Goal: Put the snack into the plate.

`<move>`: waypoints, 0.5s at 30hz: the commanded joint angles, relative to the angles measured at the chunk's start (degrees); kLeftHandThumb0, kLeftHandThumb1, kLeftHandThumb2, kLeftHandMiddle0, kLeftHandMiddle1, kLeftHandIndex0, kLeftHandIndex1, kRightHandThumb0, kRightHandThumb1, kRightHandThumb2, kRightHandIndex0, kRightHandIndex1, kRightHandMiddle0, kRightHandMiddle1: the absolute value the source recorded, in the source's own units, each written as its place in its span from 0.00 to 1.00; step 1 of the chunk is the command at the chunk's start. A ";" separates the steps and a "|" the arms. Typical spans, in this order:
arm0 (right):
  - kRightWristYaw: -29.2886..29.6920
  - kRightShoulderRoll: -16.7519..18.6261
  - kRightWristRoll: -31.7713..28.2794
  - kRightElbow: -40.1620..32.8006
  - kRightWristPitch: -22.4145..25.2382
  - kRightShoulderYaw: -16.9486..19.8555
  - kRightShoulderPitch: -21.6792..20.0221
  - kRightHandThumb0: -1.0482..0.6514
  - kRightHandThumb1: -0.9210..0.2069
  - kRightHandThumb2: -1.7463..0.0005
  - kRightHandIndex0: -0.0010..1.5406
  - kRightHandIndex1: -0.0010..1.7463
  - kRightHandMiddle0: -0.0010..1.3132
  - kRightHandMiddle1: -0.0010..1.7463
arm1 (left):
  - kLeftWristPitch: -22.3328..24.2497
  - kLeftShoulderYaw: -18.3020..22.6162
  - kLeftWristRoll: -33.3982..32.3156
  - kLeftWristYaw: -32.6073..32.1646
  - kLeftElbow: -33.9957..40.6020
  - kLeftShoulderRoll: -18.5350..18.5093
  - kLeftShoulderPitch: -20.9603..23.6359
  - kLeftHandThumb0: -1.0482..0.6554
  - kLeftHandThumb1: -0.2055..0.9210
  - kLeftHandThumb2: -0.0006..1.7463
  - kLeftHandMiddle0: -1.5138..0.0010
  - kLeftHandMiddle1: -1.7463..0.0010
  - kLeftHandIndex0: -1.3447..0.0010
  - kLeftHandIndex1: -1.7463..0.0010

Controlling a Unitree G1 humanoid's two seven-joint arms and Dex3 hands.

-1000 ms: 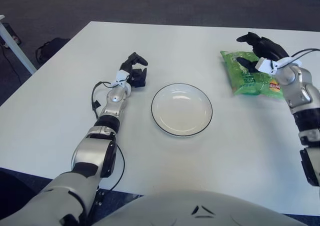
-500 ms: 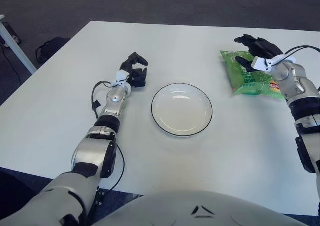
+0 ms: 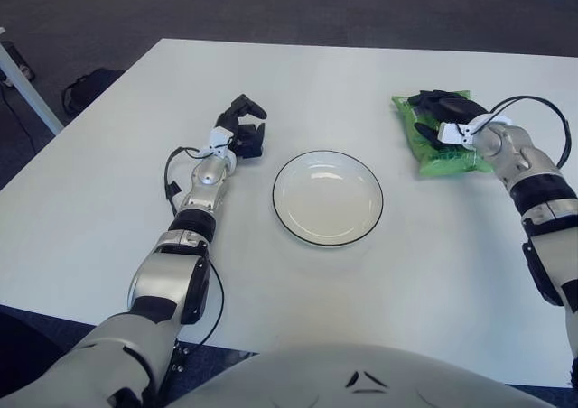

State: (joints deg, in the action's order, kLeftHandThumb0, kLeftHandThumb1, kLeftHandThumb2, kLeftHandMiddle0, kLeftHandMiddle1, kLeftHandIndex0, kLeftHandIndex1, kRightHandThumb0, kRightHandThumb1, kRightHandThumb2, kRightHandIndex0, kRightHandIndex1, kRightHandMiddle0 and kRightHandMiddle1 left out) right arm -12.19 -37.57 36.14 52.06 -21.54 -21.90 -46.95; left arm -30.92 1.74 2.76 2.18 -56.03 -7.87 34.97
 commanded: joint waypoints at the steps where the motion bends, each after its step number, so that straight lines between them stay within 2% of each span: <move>1: -5.11 -0.35 0.10 0.80 -0.07 -1.62 0.87 0.01 0.00 0.29 0.03 0.01 0.00 0.24 | 0.71 -0.63 0.71 -0.09 -1.88 1.05 -5.74 0.36 0.57 0.67 0.20 0.00 0.62 0.00; 7: -11.18 -0.85 0.73 -1.07 2.71 -2.90 0.69 0.01 0.00 0.27 0.03 0.01 0.00 0.20 | 0.15 -0.30 0.43 -0.31 -1.13 1.02 -6.30 0.36 0.58 0.66 0.20 0.00 0.62 0.00; 15: -20.28 -1.33 1.56 -5.42 9.94 -4.66 0.85 0.03 0.00 0.24 0.03 0.01 0.00 0.16 | -0.05 0.17 0.17 -0.63 -0.19 1.04 -6.81 0.36 0.58 0.66 0.20 0.00 0.62 0.00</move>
State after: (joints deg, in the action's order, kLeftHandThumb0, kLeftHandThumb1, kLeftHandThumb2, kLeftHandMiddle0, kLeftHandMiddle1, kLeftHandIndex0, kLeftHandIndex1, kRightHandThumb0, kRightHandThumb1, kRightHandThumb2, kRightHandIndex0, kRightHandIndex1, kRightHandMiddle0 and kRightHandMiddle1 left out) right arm -27.15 -38.97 36.67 46.61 -14.53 -24.51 -48.71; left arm -30.91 1.98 2.73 2.12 -53.96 -7.86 33.87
